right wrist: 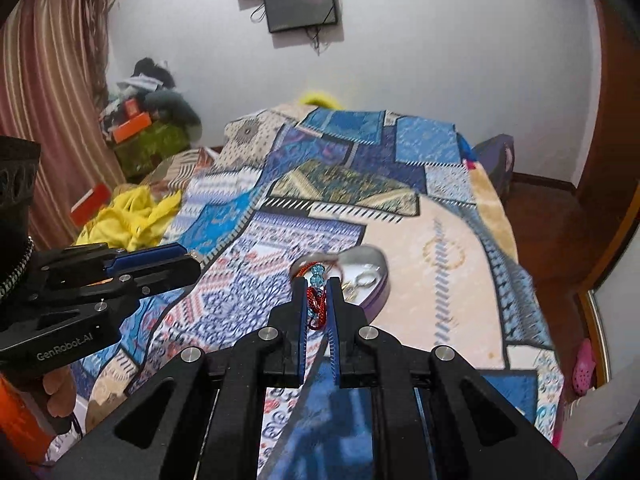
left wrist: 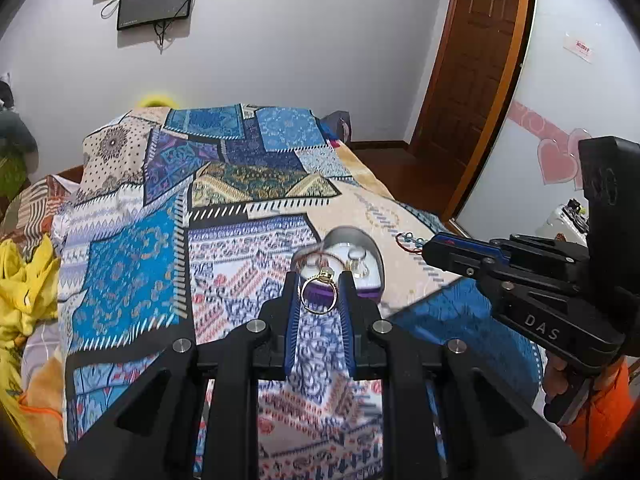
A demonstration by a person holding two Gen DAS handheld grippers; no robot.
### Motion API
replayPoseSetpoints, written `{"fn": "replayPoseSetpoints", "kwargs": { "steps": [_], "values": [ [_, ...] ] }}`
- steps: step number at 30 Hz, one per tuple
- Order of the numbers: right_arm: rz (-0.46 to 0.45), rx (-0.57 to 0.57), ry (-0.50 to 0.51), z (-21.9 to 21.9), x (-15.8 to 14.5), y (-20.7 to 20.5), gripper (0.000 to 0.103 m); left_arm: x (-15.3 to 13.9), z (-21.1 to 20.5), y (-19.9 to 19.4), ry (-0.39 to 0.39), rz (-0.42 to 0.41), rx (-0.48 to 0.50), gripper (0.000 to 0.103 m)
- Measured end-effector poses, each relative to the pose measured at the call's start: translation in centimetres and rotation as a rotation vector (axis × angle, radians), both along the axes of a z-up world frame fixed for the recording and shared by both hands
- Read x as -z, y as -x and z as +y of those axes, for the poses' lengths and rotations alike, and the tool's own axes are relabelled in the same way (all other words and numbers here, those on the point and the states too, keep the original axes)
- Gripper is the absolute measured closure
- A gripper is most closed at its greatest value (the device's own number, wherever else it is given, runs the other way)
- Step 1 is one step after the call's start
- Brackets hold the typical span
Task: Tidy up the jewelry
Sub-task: 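Carry both pieces over the heart tin and open both grippers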
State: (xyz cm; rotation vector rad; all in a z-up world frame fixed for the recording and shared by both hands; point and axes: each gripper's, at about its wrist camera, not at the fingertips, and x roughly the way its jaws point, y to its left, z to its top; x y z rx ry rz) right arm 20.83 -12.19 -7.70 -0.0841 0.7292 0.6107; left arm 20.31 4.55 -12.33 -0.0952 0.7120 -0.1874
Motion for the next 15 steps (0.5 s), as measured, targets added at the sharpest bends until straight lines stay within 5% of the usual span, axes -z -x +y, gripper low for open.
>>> {"fn": "replayPoseSetpoints", "kwargs": {
  "steps": [15],
  "values": [
    [0.023, 0.022, 0.007, 0.1, 1.7, -4.7, 0.095, 3.4, -1.4, -7.1, 0.010, 0.076, 0.039, 0.085]
  ]
}}
